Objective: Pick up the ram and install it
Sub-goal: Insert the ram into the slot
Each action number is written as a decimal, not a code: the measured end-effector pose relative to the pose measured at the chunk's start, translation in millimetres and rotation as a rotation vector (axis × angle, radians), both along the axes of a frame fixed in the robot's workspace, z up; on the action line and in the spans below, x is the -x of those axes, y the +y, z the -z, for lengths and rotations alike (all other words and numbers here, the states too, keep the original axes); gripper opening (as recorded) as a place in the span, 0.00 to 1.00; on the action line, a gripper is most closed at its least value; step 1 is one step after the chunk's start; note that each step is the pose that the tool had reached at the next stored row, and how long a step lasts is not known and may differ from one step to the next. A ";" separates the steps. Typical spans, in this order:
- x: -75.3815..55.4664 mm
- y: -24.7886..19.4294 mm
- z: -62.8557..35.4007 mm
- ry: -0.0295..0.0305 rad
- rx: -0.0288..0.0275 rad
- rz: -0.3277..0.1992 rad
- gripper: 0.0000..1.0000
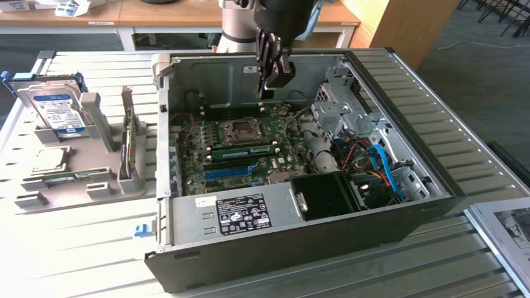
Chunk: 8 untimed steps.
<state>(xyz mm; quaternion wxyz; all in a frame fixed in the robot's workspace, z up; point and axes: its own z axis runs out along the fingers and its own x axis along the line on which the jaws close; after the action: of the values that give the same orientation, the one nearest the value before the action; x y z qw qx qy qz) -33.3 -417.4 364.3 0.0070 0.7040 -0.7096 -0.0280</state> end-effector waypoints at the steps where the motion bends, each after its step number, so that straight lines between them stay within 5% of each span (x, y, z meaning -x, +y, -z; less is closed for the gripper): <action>1: 0.0 0.0 0.0 0.0000 -0.0001 0.000 0.25; 8: 0.0 0.0 0.0 0.0000 0.0000 0.000 0.25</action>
<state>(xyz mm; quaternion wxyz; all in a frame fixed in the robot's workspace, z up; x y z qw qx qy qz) -33.3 -417.4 364.3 0.0070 0.7040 -0.7096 -0.0280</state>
